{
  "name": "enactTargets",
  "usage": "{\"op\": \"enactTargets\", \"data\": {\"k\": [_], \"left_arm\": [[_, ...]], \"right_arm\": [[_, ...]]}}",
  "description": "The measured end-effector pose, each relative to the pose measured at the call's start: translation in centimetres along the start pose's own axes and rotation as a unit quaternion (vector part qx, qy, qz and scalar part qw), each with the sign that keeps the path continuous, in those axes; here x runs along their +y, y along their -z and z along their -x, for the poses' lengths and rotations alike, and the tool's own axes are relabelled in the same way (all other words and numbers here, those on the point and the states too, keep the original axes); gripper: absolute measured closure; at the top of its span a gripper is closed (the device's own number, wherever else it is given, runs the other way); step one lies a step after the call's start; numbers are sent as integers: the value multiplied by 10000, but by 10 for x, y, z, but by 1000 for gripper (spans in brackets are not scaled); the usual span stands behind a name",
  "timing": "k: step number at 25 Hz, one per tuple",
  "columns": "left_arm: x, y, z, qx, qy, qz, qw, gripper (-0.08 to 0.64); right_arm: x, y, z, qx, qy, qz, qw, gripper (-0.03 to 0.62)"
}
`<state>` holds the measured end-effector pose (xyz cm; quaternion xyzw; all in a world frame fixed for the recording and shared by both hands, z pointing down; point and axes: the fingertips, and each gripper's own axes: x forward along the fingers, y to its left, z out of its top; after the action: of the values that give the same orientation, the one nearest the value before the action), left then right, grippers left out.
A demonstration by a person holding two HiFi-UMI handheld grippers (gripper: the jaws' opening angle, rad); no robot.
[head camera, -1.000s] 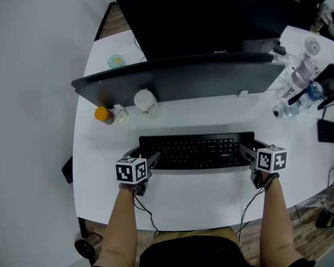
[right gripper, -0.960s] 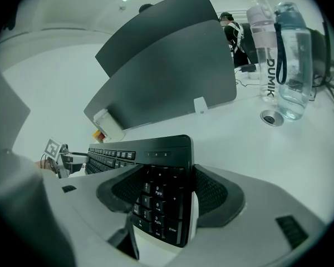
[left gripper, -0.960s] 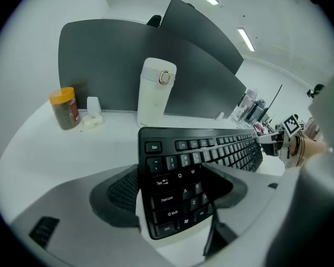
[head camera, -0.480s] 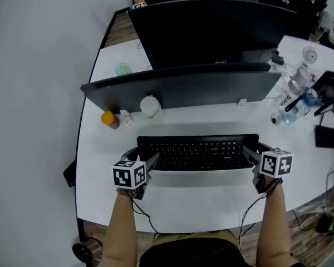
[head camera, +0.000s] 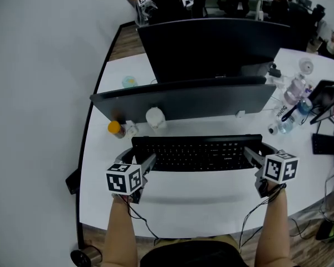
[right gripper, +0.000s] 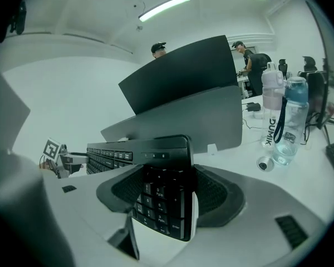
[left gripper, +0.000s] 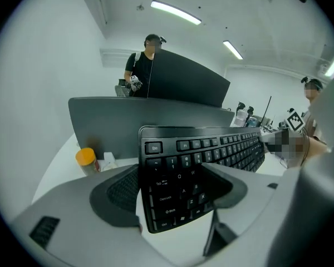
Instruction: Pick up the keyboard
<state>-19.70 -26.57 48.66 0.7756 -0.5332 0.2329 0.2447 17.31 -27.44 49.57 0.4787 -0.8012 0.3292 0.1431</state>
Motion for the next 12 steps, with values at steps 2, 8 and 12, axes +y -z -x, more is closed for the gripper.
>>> {"op": "enactTargets", "data": {"k": [2,8,12], "left_arm": [[0,-12,7,-124,-18,-72,9999,215],[-4,-46,31,-403,-44,-199,9990,215],[-9,-62,46,-530,-33,-232,9983,215]], "right_arm": [[5,-10,5,-98,-11,27,9999,310],[19,-40,25,-311,-38,111,9994,310],[30,-58,41,-474,-14,200,9987,310]]}}
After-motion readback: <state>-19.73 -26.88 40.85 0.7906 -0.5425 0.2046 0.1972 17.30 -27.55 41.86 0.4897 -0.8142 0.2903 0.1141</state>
